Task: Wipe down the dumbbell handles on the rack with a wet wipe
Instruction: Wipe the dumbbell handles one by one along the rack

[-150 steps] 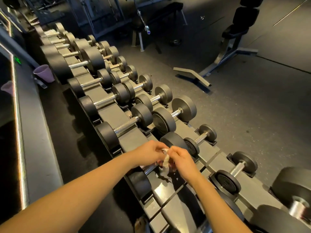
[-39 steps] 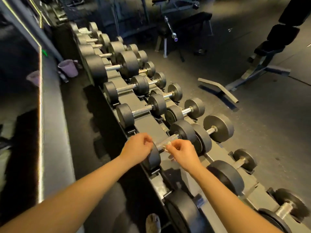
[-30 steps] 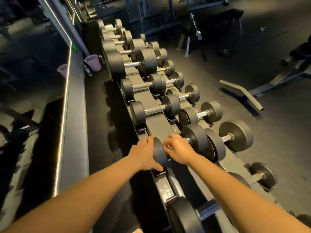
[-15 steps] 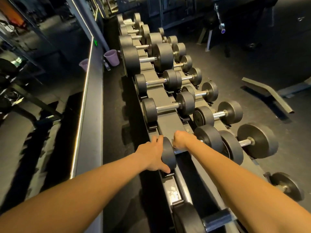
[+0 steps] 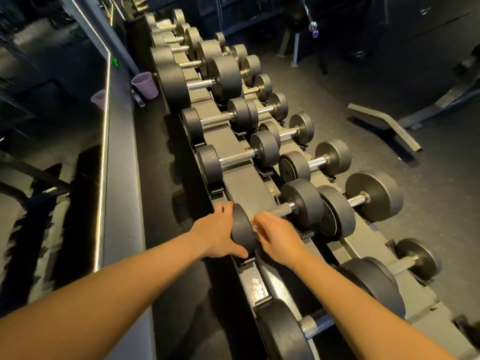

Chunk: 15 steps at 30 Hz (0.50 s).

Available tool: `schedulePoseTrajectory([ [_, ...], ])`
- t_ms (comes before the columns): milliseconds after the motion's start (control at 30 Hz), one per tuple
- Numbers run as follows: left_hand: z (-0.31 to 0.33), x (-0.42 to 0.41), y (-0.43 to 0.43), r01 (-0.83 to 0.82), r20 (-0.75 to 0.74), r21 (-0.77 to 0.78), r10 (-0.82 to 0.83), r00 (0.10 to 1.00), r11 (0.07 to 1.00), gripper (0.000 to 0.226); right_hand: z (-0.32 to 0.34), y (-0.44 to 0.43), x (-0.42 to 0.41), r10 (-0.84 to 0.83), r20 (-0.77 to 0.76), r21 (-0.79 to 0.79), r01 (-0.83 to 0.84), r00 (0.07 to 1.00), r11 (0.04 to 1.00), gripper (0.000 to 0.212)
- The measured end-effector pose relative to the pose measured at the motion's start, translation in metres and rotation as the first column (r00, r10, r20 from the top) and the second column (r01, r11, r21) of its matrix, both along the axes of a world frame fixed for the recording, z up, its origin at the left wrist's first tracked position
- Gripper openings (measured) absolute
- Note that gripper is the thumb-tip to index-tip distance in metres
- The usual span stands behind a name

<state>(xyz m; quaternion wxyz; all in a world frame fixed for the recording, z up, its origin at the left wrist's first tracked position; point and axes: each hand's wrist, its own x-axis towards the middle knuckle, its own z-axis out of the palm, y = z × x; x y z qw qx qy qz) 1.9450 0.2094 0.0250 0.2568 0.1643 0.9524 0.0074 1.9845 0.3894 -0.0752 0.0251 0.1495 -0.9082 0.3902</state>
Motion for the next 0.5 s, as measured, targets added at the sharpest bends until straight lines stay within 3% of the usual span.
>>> schedulePoseTrajectory([
  [67,0.0,-0.001,0.0,-0.001,0.006,0.006,0.0,1.0,1.0,0.128,-0.007,0.006,0.005,-0.082,0.001,-0.007,0.082,0.997,0.997,0.012],
  [133,0.001,-0.001,-0.001,-0.004,0.017,0.014,0.003,1.0,1.0,0.128,-0.01,0.005,0.011,-0.323,0.101,-0.164,0.335,0.941,0.928,0.003],
  [200,0.001,-0.002,-0.001,-0.004,0.024,0.019,0.004,1.0,1.0,0.128,-0.007,-0.003,0.013,-0.548,0.302,-0.326,0.624,0.78,0.71,0.008],
  [267,0.001,-0.002,-0.001,-0.007,0.018,0.018,0.007,1.0,1.0,0.127,-0.001,-0.022,0.013,-0.589,0.453,-0.372,0.743,0.669,0.557,0.01],
  [367,0.001,-0.003,-0.001,-0.005,0.022,0.01,0.004,1.0,1.0,0.129,0.001,-0.045,0.015,-0.443,0.553,-0.424,0.696,0.706,0.58,0.019],
  [500,0.001,-0.004,-0.001,-0.007,0.024,0.012,0.007,1.0,1.0,0.129,0.012,-0.023,0.007,-0.344,0.497,-0.408,0.565,0.797,0.717,0.015],
])
